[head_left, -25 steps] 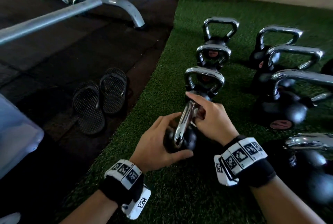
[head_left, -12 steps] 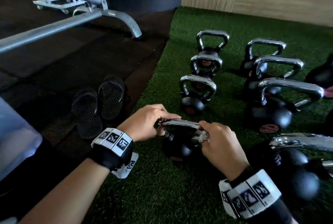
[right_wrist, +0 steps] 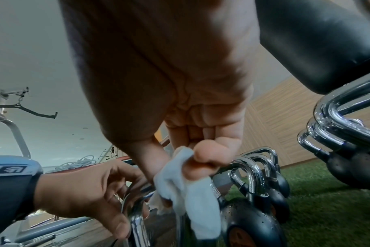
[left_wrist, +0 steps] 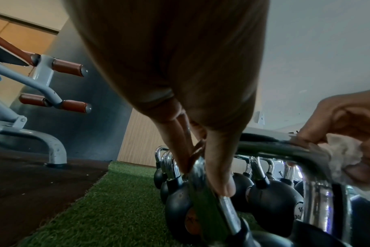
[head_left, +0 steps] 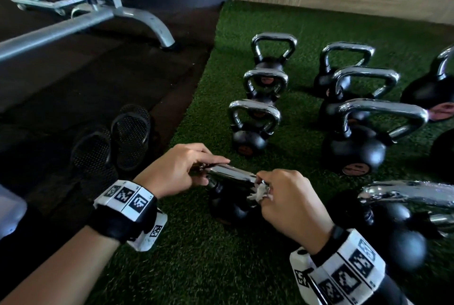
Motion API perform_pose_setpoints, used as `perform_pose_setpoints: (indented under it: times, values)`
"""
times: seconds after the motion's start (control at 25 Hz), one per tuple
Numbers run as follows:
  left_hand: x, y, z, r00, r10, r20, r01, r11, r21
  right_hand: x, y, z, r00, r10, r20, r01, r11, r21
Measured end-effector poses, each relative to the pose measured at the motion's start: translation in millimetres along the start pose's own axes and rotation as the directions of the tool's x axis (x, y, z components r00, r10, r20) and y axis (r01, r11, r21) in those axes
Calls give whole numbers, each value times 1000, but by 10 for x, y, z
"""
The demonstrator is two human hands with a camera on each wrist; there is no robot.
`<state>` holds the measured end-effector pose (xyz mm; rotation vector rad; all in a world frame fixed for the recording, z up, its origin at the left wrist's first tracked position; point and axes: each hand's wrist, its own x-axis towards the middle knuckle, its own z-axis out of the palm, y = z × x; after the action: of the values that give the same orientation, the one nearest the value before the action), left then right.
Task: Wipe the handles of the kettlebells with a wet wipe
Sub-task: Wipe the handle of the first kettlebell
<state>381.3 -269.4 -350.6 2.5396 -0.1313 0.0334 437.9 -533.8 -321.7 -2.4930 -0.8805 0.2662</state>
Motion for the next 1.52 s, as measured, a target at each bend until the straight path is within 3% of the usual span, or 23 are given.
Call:
perform_pose_setpoints:
  times: [0.08,0.12,0.2,0.24,0.32,0.44,0.6,0.72,0.88,0.96,1.04,1.12,1.28,1.52]
  values:
    - [20,-13,-35,998,-33,50,35,999,-28,-18,20,-25,1000,-12,10,11,1000,9]
    - [33,-36,-96,985,-62,161,69,997,-36,-23,34,-83,1000,-14,4,14,999,41]
    - [145,-122,-286,880,-158,448,118,986,115,26,74,-266,998,-24,-59,32,989,142]
    - [241,-164,-394,834,-228,502,108,960,258,74,87,-380,993,-20,-113,41,982,182]
    - [517,-202,-611,839,-307,450,144,922,360,226,122,-604,980,8,-197,38,973,230]
    - [981,-213,-774,869,-320,376,257,943,210,539,179,-892,984,22,-179,34,953,301]
    - [1435,-227,-870,779,-412,473,311,908,280,989,223,-1296,990,-35,-139,70,962,262]
    - [1625,-285,-904,735,-457,500,251,870,425,1371,236,-1463,993,-89,-73,99,985,143]
    - [1758,-557,-672,764,-457,455,306,878,368,1764,237,-1394,996,-84,-38,87,992,88]
    - [1813,-756,-384,781,-454,429,426,889,167,1901,274,-1226,998,-68,-12,69,996,50]
    - [1877,-921,-76,829,-395,396,460,885,-79,1998,338,-1092,999,-34,-29,35,998,44]
    - [1879,-1014,202,875,-341,344,432,871,-234,2020,350,-1000,999,-12,-46,14,999,44]
    - [2026,-1118,554,931,-234,281,322,888,-328,2071,261,-814,992,75,-103,-70,996,52]
    - [2159,-1190,612,952,-97,289,216,883,-417,2045,121,-479,975,162,-150,-156,987,48]
